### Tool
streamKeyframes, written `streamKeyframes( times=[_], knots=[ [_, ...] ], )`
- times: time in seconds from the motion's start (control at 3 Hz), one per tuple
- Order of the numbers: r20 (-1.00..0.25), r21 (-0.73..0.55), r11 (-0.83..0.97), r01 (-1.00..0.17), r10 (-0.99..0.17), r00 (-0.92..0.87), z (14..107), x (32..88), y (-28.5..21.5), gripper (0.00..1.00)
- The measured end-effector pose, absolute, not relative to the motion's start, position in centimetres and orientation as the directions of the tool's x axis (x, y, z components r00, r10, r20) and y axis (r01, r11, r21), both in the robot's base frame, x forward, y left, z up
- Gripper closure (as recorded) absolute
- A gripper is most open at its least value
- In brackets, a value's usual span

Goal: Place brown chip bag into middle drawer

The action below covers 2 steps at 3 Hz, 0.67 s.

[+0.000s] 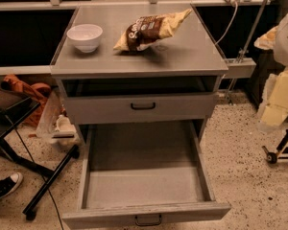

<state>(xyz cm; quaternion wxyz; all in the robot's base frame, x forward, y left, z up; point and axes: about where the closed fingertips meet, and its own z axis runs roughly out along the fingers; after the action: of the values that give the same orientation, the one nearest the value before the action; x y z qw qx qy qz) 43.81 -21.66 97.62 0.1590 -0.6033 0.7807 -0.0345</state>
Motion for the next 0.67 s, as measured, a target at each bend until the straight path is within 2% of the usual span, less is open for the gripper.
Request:
streamKeyframes(
  times=[0.67],
  knots=[
    [-0.198, -0.254, 0.328, -0.91, -0.938, -0.283, 97.0, 45.5, -21.0, 0.0]
  ],
)
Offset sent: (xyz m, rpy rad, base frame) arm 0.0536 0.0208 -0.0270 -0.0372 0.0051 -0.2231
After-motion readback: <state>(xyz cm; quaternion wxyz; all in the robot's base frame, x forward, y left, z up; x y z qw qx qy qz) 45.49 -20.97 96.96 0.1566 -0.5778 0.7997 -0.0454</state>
